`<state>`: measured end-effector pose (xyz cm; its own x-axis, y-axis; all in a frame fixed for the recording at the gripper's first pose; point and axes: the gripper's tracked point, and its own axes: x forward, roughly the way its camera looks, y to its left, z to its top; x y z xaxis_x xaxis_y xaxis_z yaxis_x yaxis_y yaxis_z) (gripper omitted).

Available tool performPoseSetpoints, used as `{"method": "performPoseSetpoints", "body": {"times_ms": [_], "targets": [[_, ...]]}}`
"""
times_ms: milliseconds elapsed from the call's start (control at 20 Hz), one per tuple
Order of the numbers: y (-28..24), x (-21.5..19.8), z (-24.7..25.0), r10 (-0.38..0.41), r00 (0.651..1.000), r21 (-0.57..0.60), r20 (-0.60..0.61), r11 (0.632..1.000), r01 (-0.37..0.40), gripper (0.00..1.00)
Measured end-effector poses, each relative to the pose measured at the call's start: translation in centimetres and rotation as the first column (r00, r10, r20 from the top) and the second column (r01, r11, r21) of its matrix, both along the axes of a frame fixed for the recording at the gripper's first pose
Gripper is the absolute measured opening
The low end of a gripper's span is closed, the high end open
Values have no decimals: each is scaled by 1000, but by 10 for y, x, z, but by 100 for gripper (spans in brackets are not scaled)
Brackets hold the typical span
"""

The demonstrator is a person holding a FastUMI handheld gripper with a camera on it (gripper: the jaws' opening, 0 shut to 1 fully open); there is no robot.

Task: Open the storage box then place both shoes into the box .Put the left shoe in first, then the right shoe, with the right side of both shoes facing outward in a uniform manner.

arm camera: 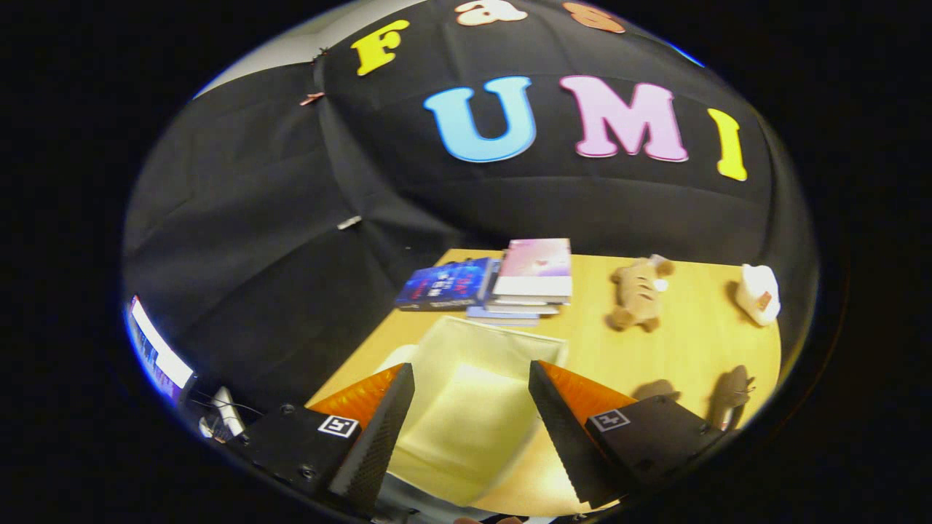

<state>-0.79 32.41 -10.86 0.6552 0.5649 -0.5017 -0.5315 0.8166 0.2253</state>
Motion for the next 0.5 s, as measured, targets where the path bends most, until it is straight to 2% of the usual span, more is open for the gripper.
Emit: {"method": "performPoseSetpoints", "body": {"times_ms": [250,350,500], "targets": [[-130,16,-61,-203,977,-148,-70,970,191,99],[-169,10,-92,-253,962,-216,-107,950,226,98],[-206,9,-131,-287,949,-291,-133,926,240,99]]}}
